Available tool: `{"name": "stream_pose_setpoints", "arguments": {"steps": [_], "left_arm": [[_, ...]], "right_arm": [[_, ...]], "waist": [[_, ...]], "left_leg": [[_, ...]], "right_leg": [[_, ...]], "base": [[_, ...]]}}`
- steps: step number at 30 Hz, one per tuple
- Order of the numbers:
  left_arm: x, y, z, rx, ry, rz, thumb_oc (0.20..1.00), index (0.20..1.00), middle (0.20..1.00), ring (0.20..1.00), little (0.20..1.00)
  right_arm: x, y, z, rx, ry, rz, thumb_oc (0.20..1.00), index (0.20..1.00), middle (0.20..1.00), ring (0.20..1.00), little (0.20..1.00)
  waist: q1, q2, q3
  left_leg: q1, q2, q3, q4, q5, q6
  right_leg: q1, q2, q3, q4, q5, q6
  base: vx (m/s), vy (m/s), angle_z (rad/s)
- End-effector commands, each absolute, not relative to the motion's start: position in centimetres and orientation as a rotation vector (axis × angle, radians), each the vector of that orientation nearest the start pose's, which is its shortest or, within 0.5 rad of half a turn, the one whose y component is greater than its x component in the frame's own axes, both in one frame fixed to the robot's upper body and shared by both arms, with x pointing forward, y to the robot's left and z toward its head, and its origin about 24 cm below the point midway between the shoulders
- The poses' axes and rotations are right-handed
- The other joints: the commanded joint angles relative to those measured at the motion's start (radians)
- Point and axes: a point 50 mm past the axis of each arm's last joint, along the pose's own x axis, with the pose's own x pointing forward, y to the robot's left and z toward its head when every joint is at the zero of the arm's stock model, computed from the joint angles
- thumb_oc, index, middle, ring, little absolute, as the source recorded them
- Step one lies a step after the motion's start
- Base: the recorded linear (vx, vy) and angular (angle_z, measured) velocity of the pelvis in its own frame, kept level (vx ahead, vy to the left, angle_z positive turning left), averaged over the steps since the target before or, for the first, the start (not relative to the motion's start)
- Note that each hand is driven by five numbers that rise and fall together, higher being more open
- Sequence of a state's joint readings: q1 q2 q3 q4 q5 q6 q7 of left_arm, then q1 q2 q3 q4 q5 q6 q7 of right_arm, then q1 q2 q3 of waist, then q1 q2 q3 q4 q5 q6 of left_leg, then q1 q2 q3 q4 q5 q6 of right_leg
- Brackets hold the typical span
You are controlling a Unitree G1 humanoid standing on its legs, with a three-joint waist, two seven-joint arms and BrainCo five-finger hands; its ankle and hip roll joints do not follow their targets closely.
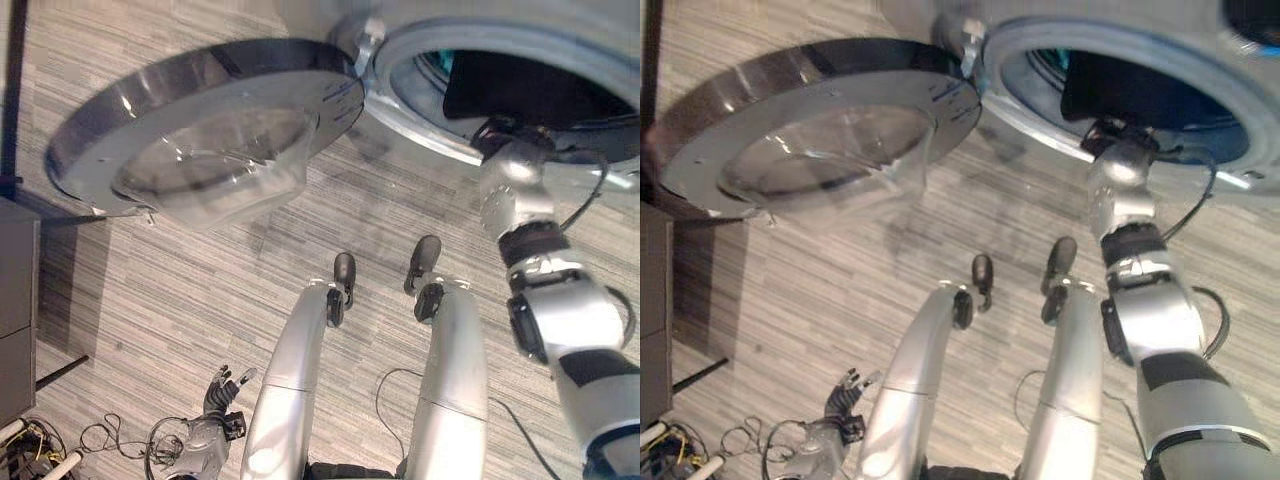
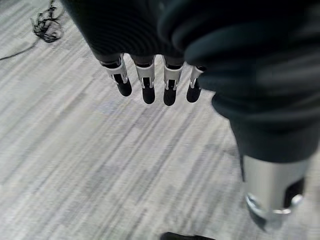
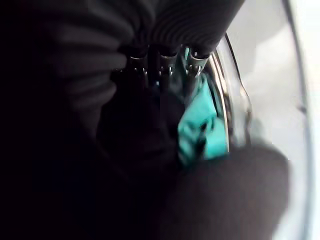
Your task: Grab the laundry basket,head to the washer,open it,put in the laundry and shut it.
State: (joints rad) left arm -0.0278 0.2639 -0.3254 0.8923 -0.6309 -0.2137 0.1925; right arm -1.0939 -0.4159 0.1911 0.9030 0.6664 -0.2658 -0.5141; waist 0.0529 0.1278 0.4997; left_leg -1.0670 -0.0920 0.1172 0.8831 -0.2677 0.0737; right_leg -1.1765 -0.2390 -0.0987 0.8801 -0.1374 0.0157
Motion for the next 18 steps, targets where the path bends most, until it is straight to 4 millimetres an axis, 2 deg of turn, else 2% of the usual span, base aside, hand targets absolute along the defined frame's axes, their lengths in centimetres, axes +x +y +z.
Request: {"name": "stream_pose_setpoints", "arguments": {"steps": [1,2,4,5,6,7,8,9,14,16,18], "left_arm": [[15.8,21.1,-13.1,-0.116,0.787,0.355,1.000,1.000,1.000,1.000,1.000],[15.6,20.6,-13.3,-0.111,0.796,0.339,1.000,1.000,1.000,1.000,1.000],[15.3,20.5,-13.6,-0.092,0.819,0.335,1.000,1.000,1.000,1.000,1.000],[15.3,20.5,-13.6,-0.092,0.820,0.336,1.000,1.000,1.000,1.000,1.000],[14.9,20.5,-13.9,-0.077,0.845,0.334,1.000,1.000,1.000,1.000,1.000],[14.7,20.5,-14.0,-0.064,0.855,0.333,1.000,1.000,1.000,1.000,1.000],[14.5,20.7,-14.2,-0.042,0.875,0.335,1.000,1.000,1.000,1.000,1.000],[14.2,20.7,-14.4,-0.035,0.891,0.340,1.000,1.000,1.000,1.000,1.000],[13.9,20.6,-14.6,0.010,0.898,0.343,1.000,1.000,1.000,1.000,1.000],[13.8,20.5,-14.6,0.019,0.898,0.336,1.000,1.000,1.000,1.000,1.000],[13.6,20.4,-14.8,0.049,0.923,0.315,1.000,1.000,1.000,1.000,1.000]], "right_arm": [[39.4,-22.4,24.7,0.219,-0.522,-0.528,1.000,1.000,1.000,1.000,1.000],[39.4,-21.9,22.1,0.215,-0.463,-0.523,1.000,1.000,1.000,1.000,1.000],[39.2,-21.6,19.8,0.195,-0.406,-0.519,1.000,1.000,1.000,1.000,1.000],[39.2,-21.6,19.8,0.194,-0.406,-0.519,1.000,1.000,1.000,1.000,1.000],[38.8,-21.6,17.1,0.177,-0.334,-0.527,1.000,1.000,1.000,1.000,1.000],[38.7,-21.6,16.0,0.162,-0.301,-0.528,1.000,1.000,1.000,1.000,1.000],[38.4,-21.4,14.7,0.157,-0.268,-0.526,1.000,1.000,1.000,1.000,1.000],[38.0,-21.1,13.4,0.144,-0.238,-0.524,1.000,1.000,1.000,1.000,1.000],[36.1,-21.4,9.1,-0.056,-0.157,-0.512,1.000,1.000,1.000,1.000,1.000],[35.8,-21.6,8.5,-0.079,-0.139,-0.520,1.000,1.000,1.000,1.000,1.000],[34.6,-21.9,5.8,-0.119,-0.047,-0.515,1.000,1.000,1.000,1.000,1.000]], "waist": [[0.017,0.032,-0.005],[0.014,0.031,-0.007],[0.010,0.028,-0.011],[0.009,0.028,-0.009],[0.007,0.025,-0.017],[0.002,0.023,-0.018],[-0.003,0.018,-0.018],[-0.005,0.016,-0.025],[-0.005,0.015,-0.050],[-0.003,0.017,-0.052],[-0.009,0.007,-0.073]], "left_leg": [[0.040,0.016,-0.115,-0.075,0.047,-0.097],[0.097,0.014,-0.121,-0.134,0.069,-0.100],[0.140,0.011,-0.129,-0.179,0.084,-0.103],[0.146,0.011,-0.130,-0.183,0.086,-0.103],[0.191,0.010,-0.137,-0.227,0.106,-0.108],[0.219,0.008,-0.141,-0.250,0.116,-0.110],[0.231,0.006,-0.141,-0.275,0.155,-0.109],[0.261,0.006,-0.142,-0.300,0.161,-0.111],[0.383,0.009,-0.156,-0.432,0.208,-0.119],[0.408,0.011,-0.156,-0.458,0.222,-0.125],[0.480,0.020,-0.160,-0.538,0.254,-0.132]], "right_leg": [[0.082,0.031,0.021,-0.114,-0.008,0.075],[0.142,0.034,0.020,-0.171,0.008,0.078],[0.185,0.033,0.017,-0.212,0.017,0.078],[0.191,0.033,0.016,-0.216,0.018,0.078],[0.241,0.036,0.009,-0.256,0.027,0.080],[0.271,0.038,0.005,-0.279,0.034,0.080],[0.292,0.036,-0.003,-0.313,0.070,0.073],[0.321,0.040,-0.005,-0.334,0.072,0.075],[0.452,0.037,-0.029,-0.456,0.105,0.082],[0.475,0.039,-0.034,-0.475,0.111,0.084],[0.545,0.045,-0.036,-0.534,0.127,0.088]], "base": [[-0.08,-0.049,0.07],[-0.06,-0.049,0.05],[-0.01,-0.022,0.02],[0.00,-0.044,0.01],[0.00,-0.040,0.00],[-0.08,-0.045,0.05],[-0.07,-0.022,0.10],[-0.06,-0.023,0.15],[0.01,-0.014,0.07],[0.02,-0.010,0.05],[0.06,-0.019,0.05]]}}
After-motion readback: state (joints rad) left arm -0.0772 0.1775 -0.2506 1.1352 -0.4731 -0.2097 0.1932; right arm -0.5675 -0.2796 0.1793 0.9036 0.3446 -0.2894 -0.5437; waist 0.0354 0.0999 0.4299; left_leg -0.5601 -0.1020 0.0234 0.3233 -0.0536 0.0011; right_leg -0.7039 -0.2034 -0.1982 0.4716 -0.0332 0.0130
